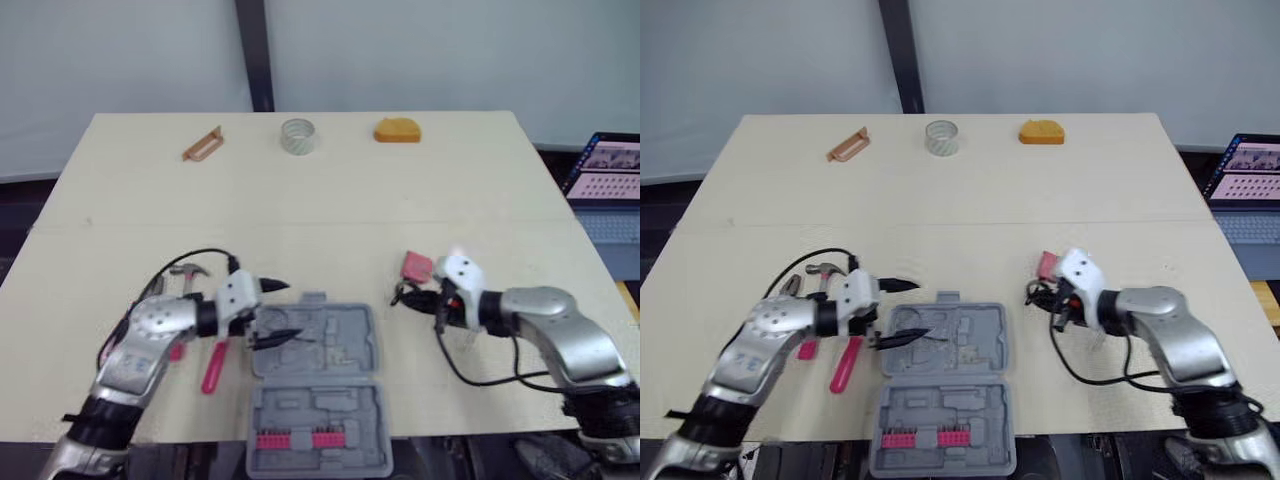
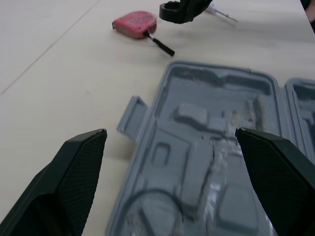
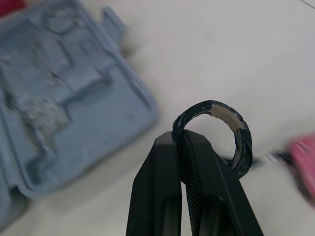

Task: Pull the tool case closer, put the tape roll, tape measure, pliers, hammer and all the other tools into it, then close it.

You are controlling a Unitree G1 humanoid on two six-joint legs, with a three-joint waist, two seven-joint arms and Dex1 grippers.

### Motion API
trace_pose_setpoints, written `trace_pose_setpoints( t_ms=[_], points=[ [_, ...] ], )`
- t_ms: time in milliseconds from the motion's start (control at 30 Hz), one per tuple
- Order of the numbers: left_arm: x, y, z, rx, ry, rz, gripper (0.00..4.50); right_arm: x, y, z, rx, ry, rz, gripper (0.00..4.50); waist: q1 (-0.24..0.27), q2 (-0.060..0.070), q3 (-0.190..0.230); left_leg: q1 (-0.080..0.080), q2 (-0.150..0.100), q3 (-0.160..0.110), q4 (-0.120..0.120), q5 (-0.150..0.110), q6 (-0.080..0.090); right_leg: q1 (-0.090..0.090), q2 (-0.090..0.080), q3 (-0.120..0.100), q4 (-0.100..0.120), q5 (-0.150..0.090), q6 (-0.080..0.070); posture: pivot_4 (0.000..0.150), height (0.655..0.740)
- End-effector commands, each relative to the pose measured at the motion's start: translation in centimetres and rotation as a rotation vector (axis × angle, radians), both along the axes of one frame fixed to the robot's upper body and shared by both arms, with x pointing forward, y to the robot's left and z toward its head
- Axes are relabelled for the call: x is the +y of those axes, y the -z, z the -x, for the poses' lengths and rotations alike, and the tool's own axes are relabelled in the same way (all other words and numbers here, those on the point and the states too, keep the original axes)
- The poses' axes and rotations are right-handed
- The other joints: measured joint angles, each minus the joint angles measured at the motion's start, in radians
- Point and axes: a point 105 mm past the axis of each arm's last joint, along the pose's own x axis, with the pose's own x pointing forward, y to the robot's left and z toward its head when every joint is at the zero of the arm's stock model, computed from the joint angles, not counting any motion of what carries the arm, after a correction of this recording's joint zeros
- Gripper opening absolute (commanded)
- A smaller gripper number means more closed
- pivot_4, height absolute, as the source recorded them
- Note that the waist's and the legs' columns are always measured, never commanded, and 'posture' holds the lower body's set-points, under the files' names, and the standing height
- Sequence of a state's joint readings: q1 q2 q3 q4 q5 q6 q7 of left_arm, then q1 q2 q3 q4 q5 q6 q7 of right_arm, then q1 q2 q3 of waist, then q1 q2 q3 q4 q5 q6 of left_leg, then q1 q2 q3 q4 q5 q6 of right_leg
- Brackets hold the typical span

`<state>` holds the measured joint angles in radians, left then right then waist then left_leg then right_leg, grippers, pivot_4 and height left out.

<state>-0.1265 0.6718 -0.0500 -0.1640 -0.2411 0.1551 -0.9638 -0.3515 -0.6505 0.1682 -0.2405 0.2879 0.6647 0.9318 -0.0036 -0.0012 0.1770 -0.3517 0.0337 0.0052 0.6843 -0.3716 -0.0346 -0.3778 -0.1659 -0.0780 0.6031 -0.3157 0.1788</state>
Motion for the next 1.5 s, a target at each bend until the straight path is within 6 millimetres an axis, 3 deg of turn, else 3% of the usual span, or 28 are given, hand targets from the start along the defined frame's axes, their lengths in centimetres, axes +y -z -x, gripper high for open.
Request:
trace_pose_setpoints(
  t_ms=[33, 333, 667, 900, 1500],
  points=[
    [1.3, -1.1, 1.3, -0.041, -0.005, 0.002, 4.50, 3.9, -0.4, 0.3, -0.036, -0.107, -0.026, 0.02, -0.001, 0.000, 0.000, 0.000, 0.000, 0.000, 0.000, 0.000, 0.000, 0.000, 0.000, 0.000, 0.000, 0.000, 0.000, 0.150, 0.7400],
    [4.9, -1.5, 3.5, -0.013, -0.140, 0.069, 4.50, 12.4, 0.4, 0.7, -0.062, -0.296, -0.082, 0.02, -0.003, 0.000, 0.000, -0.001, 0.000, -0.001, 0.000, 0.000, 0.000, -0.002, 0.000, 0.000, 0.002, 0.000, 0.000, 0.150, 0.7400],
    [6.3, -1.6, 3.9, -0.044, -0.240, 0.140, 4.50, 16.0, 1.3, 1.0, -0.043, -0.336, -0.114, 0.02, -0.018, 0.000, 0.000, 0.000, 0.000, 0.000, -0.001, 0.000, 0.000, -0.003, 0.000, 0.000, 0.004, 0.000, -0.001, 0.150, 0.7400],
    [6.3, -1.3, 3.9, -0.048, -0.245, 0.135, 4.50, 17.4, 1.7, 0.9, -0.035, -0.347, -0.122, 0.02, -0.031, 0.000, 0.000, -0.001, 0.000, 0.000, -0.002, 0.000, 0.000, -0.005, 0.000, 0.000, 0.005, 0.000, -0.001, 0.150, 0.7400],
    [6.5, -1.7, 4.0, -0.052, -0.260, 0.128, 4.50, 18.0, 2.4, 0.9, -0.023, -0.364, -0.104, 0.02, -0.031, 0.000, 0.000, -0.001, 0.000, 0.000, -0.002, 0.000, 0.000, -0.006, 0.000, 0.000, 0.005, 0.000, -0.001, 0.150, 0.7400]
  ],
)
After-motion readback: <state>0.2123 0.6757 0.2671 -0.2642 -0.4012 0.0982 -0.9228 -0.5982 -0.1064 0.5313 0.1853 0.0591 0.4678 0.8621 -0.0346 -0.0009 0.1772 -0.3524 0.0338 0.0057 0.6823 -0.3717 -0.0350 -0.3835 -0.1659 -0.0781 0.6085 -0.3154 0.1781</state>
